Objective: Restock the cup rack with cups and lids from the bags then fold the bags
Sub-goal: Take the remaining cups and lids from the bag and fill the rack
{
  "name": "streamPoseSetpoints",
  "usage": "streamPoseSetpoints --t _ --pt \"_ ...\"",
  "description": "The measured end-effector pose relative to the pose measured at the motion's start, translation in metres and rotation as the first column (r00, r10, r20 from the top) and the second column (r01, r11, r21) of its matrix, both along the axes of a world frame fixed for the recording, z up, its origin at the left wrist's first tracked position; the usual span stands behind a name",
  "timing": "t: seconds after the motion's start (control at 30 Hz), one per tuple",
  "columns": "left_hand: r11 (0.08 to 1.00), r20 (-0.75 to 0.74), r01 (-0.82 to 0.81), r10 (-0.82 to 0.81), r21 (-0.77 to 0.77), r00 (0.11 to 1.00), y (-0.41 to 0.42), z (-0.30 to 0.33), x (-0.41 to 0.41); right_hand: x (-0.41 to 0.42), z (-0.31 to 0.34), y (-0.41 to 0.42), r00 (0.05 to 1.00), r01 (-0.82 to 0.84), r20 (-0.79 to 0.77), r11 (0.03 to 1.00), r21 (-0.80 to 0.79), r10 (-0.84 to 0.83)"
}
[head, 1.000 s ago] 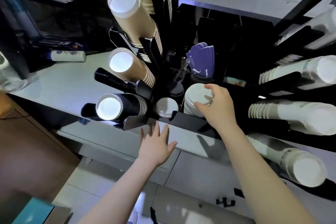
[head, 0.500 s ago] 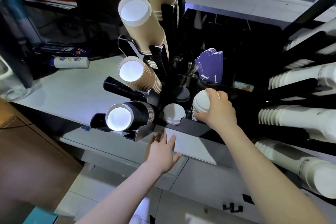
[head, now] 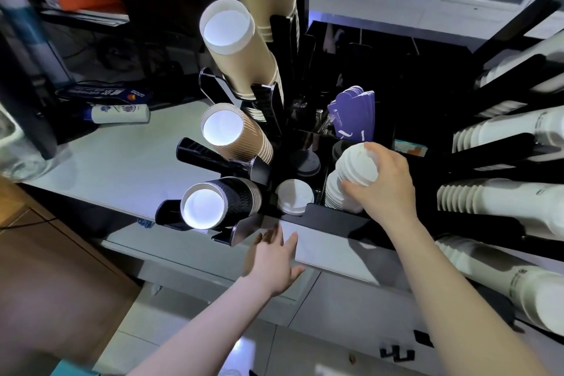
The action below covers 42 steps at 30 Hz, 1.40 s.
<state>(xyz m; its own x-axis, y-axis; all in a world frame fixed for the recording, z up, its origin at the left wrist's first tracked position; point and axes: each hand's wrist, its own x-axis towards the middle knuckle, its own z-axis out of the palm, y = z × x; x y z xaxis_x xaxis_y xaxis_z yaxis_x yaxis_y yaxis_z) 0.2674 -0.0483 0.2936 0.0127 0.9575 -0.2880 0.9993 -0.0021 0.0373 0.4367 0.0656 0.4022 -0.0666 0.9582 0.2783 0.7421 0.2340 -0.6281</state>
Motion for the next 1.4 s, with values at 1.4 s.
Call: streamPoseSetpoints --t 1.4 --pt "0.978 0.257 -0.110 0.062 0.177 0.964 -0.014 0.021 0.003 -0.097 -0.033 -0.002 0.796 -0.238 0.576 0.971 0.017 0.185"
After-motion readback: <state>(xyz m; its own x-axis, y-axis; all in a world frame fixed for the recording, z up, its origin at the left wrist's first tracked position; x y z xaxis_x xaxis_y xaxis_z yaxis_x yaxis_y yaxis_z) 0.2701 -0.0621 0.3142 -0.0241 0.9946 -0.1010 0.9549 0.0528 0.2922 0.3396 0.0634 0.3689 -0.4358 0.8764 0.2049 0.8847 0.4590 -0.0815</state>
